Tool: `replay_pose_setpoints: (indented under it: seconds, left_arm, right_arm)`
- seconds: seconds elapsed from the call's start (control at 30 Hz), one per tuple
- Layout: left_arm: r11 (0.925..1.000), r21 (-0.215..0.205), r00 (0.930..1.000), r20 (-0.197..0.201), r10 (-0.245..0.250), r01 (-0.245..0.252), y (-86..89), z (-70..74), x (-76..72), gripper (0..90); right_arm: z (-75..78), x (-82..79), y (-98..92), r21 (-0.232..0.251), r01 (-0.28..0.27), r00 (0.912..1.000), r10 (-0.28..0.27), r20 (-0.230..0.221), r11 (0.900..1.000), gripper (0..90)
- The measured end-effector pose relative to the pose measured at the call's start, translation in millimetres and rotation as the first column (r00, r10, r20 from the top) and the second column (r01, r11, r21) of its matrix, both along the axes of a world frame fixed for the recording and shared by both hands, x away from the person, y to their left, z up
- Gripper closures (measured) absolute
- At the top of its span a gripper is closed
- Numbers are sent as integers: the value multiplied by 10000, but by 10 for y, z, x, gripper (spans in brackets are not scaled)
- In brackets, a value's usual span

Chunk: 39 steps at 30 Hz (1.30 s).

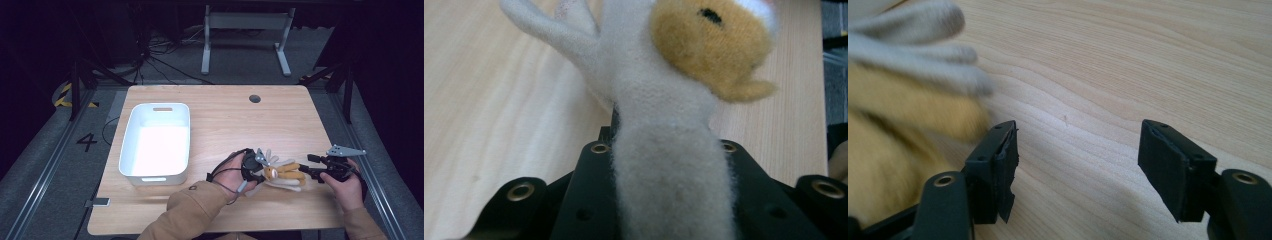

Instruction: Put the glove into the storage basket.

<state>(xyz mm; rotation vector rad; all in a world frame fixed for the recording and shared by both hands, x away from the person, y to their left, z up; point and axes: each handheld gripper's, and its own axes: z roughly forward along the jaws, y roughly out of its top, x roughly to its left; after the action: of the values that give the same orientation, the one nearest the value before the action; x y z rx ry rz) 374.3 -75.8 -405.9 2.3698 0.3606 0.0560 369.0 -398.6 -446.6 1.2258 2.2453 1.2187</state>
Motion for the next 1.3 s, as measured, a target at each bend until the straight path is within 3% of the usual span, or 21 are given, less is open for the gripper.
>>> replay_pose_setpoints:
  seconds: [0.27,0.4,0.7,0.87,0.93,1.07,1.1,1.2,1.23,1.3]
  left_arm:
    - [9976,-237,9979,24,649,-648,217,221,77,754]
    - [9919,-453,9929,-128,1179,-1184,378,353,119,752]
    - [9791,-685,9815,-173,1908,-1916,622,531,203,749]
    - [9735,-792,9767,-136,2143,-2147,710,599,219,748]
    - [9702,-834,9737,-267,2261,-2276,749,624,224,747]
    - [9566,-1019,9620,-336,2710,-2730,887,677,231,747]
    - [9566,-1019,9620,-336,2710,-2730,887,677,231,747]
    - [9441,-1104,9505,-347,3087,-3106,1025,716,239,747]
    - [9441,-1104,9505,-347,3087,-3106,1025,716,239,747]
    - [9364,-1108,9429,-323,3315,-3330,1109,740,236,747]
  right_arm:
    - [-23,7,-6,194,133,9999,-133,40,9997,316]
    - [-38,16,10,160,73,10000,-74,48,9998,308]
    - [-55,22,25,-260,167,9998,-164,118,9995,402]
    - [-65,21,22,-176,210,9998,-209,50,9996,479]
    - [-74,27,60,-94,169,9996,-167,233,9998,514]
    - [-49,64,133,-19,32,9971,-30,760,10000,533]
    - [-49,64,133,-19,32,9971,-30,760,10000,533]
    - [-49,119,197,38,-199,9941,194,1070,9998,524]
    - [-49,119,197,38,-199,9941,194,1070,9998,524]
    - [-53,162,229,32,-250,9952,246,949,9997,516]
